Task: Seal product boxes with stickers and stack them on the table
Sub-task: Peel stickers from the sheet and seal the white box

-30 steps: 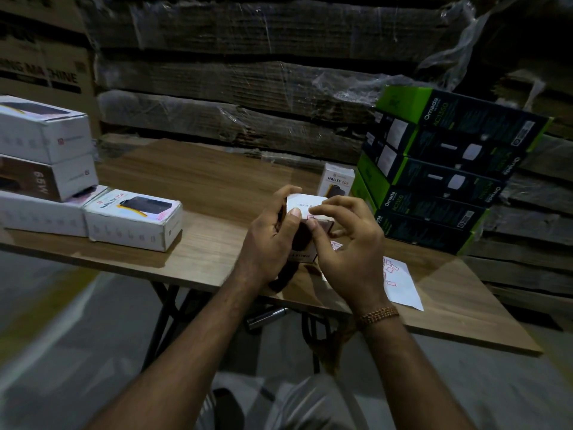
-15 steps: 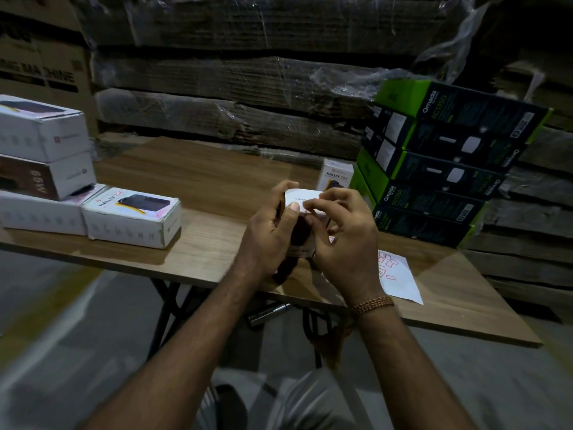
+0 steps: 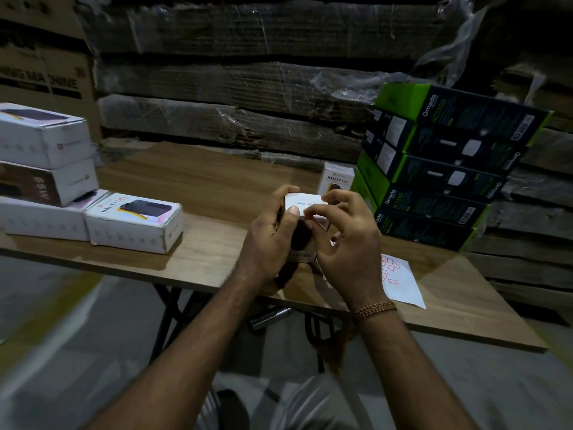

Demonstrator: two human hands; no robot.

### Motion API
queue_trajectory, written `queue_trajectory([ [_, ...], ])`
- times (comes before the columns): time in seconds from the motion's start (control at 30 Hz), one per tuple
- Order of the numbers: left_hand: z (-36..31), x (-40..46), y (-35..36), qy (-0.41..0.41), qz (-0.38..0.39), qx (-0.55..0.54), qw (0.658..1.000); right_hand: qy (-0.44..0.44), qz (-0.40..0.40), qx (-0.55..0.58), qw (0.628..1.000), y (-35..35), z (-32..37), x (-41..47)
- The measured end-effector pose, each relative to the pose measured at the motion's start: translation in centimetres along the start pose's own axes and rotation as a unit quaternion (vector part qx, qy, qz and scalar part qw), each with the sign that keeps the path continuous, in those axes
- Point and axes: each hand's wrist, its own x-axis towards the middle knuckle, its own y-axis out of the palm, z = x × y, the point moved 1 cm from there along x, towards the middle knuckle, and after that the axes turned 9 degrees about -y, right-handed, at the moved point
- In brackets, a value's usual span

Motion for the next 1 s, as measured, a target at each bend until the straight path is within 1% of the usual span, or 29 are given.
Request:
queue_trajectory([
  [0.13, -0.2, -0.1, -0.2, -0.013, 0.005, -0.01, 1.0, 0.015, 0.019, -0.001, 1.0, -0.1, 0.1, -0.2],
  [0.37, 0.1, 0.1, -0.1, -0.02, 0.006, -0.005, 1.0, -0.038, 0.1, -0.065, 0.992, -0.6, 0.4, -0.5],
  [0.43, 0.2, 0.2, 0.0, -0.014, 0.004, 0.002, 1.0, -0.008, 0.09, -0.036, 0.995, -0.5, 0.4, -0.5],
  [0.5, 0.3, 0.2, 0.1, -0.009, 0.005, 0.007, 1.0, 0.046, 0.056, 0.026, 0.997, -0.5, 0.4, -0.4],
  [0.6, 0.4, 0.2, 0.1, -0.013, 0.019, 0.006, 1.0, 0.105, 0.036, 0.086, 0.99, -0.6, 0.4, -0.2],
  [0.73, 0.3, -0.1, 0.1, -0.03, 0.035, 0.022, 0.999, 0.168, 0.072, 0.089, 0.979, -0.4, -0.4, -0.3],
  [0.8, 0.4, -0.1, 0.3, -0.048, 0.042, 0.033, 0.997, 0.183, 0.077, 0.076, 0.977, -0.1, -0.8, -0.4],
  [1.0, 1.6, 0.5, 0.5, -0.071, 0.067, 0.037, 0.994, 0.208, 0.032, 0.063, 0.976, 0.3, -1.1, -0.9],
])
